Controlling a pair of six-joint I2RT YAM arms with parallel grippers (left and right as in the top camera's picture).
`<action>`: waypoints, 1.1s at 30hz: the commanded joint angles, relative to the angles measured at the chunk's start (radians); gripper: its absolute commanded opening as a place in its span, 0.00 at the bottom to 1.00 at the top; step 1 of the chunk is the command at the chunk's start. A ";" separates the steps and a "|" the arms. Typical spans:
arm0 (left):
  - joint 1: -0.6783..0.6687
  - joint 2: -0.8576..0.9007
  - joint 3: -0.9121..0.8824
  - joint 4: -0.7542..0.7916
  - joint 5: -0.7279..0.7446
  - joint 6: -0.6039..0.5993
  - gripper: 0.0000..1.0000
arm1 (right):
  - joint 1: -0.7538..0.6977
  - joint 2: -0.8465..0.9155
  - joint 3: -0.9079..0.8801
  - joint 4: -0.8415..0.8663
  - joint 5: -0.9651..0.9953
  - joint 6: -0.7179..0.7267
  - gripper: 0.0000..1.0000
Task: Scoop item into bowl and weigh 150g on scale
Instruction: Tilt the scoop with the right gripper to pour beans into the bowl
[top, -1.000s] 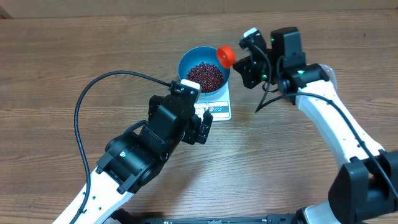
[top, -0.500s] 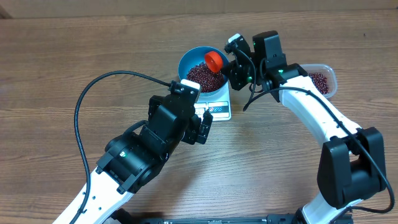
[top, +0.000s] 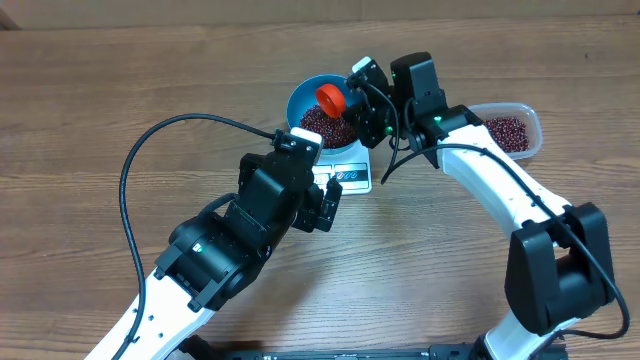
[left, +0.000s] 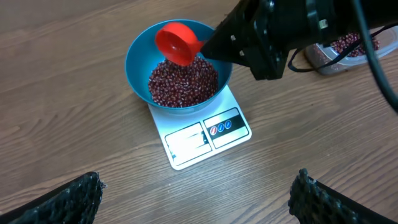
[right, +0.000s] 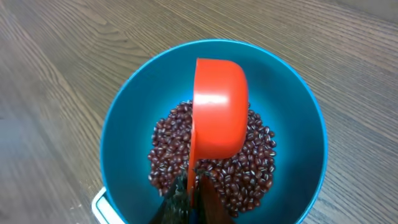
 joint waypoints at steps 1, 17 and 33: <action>0.007 0.005 0.015 0.003 0.001 -0.021 0.99 | 0.005 0.036 0.014 0.001 0.050 -0.027 0.04; 0.007 0.005 0.015 0.003 0.001 -0.021 0.99 | 0.005 0.047 0.008 -0.017 0.090 -0.079 0.04; 0.007 0.005 0.015 0.003 0.001 -0.021 0.99 | 0.032 0.047 0.008 -0.071 -0.111 -0.075 0.04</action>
